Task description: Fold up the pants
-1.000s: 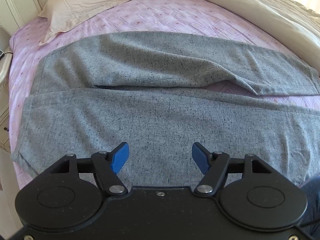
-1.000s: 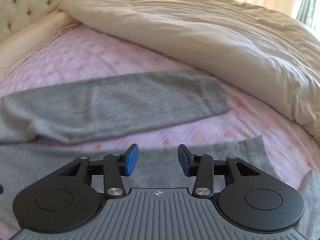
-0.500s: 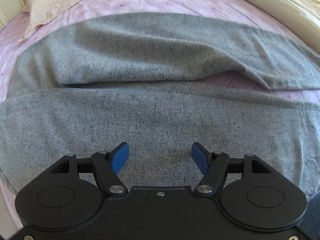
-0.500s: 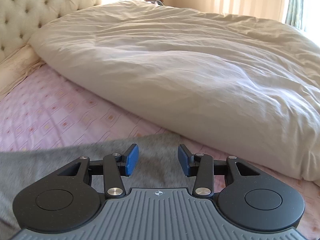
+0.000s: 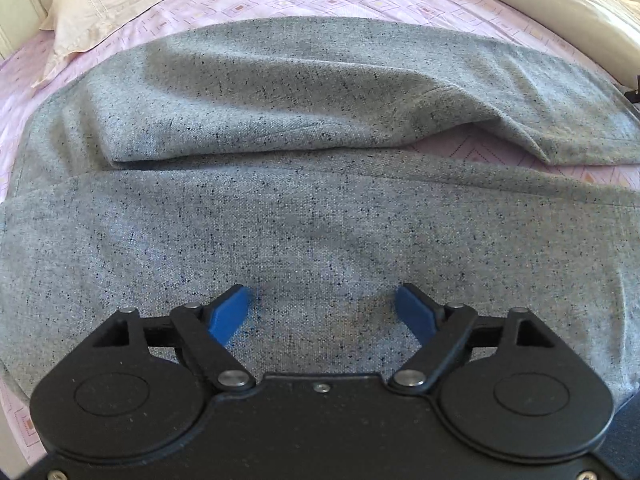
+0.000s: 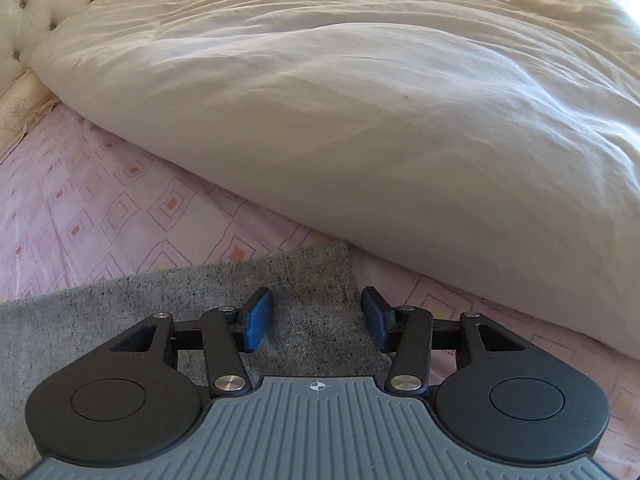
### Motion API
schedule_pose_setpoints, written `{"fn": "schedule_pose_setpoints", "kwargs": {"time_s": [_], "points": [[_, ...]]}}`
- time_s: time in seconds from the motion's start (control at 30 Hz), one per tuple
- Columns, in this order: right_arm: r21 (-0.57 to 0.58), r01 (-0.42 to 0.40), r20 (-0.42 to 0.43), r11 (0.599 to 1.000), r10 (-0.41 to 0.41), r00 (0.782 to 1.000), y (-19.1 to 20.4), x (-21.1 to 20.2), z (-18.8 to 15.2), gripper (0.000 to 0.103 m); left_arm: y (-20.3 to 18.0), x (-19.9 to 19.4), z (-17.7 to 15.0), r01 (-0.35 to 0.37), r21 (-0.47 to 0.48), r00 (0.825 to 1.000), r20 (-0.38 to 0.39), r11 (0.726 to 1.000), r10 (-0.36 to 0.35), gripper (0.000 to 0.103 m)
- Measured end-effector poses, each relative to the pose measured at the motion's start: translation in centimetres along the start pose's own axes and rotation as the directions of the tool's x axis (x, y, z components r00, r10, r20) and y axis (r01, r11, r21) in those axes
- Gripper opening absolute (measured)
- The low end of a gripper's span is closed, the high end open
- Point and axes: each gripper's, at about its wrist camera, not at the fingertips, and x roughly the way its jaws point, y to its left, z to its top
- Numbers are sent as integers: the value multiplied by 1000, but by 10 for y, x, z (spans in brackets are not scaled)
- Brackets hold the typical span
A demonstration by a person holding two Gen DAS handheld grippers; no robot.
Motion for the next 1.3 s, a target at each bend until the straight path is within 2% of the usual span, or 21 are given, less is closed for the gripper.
{"fn": "schedule_pose_setpoints", "kwargs": {"time_s": [0.07, 0.1, 0.17, 0.2, 0.3, 0.37, 0.43, 0.53, 0.63, 0.73, 0.8, 0.9, 1.1, 1.3], "points": [[-36, -13, 4, 999, 13, 1000, 1, -2, -4, 46, 1, 0, 0, 0, 0, 1000, 2, 1000, 0, 86], [-55, -15, 11, 998, 16, 1000, 1, -4, -7, 40, 1, 0, 0, 0, 0, 1000, 2, 1000, 0, 86], [-93, -55, 25, 994, 58, 998, 3, -9, -9, 7, 1, 0, 0, -1, -2, 1000, 3, 1000, 1, 86], [-116, -31, 46, 993, 37, 998, 7, -12, -8, 7, 0, 1, 0, -2, -1, 1000, 4, 1000, 2, 86], [-251, 138, 120, 958, -111, 987, 25, -11, -4, 7, 0, 2, 0, 0, 0, 1000, 5, 1000, 0, 87], [-251, 184, 111, 951, -160, 981, 20, 1, 6, 7, 0, 2, 1, 2, 1, 1000, 3, 1000, -2, 87], [-200, 172, 94, 965, -156, 983, 16, 9, 6, 9, 0, 4, 1, 2, -2, 1000, 2, 1000, -2, 87], [-213, 155, 139, 965, -127, 982, 13, -1, -5, 15, 0, 5, 0, -4, 0, 1000, 4, 1000, 4, 89], [-137, 100, 188, 985, -73, 979, 2, -32, -7, 21, 0, 4, 0, 4, 5, 1000, 6, 1000, -4, 89], [-51, 8, 213, 999, 3, 977, -14, -70, -16, 30, -2, 2, 1, 6, 17, 1000, 2, 1000, -6, 87], [-4, -50, 211, 999, 49, 976, -27, -98, -33, 31, -3, -3, -1, 7, 27, 1000, -4, 1000, -7, 84], [47, -79, 191, 996, 69, 979, -41, -130, -69, 31, -6, -9, -13, 5, 51, 1000, -14, 999, -4, 84], [98, -12, 147, 995, -3, 989, -58, -175, -152, 32, -4, -25, -47, -8, 77, 1000, -24, 997, 10, 84], [267, 7, 81, 964, -29, 996, -78, -185, -217, 32, 1, -35, -71, -9, 54, 1000, -25, 999, 10, 86]]}}
